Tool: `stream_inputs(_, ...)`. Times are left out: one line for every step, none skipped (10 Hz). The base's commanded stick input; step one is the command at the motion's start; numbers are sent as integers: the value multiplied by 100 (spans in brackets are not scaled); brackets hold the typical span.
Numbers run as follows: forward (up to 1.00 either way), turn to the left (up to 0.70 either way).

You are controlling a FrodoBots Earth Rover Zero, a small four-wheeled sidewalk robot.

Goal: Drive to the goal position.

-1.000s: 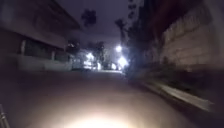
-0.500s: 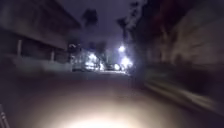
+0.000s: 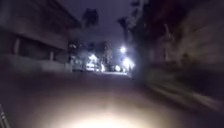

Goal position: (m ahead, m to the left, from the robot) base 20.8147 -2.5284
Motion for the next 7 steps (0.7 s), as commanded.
stream_inputs(70,0)
stream_inputs(70,0)
stream_inputs(70,0)
stream_inputs(70,0)
stream_inputs(70,-1)
stream_inputs(70,-10)
stream_inputs(70,-30)
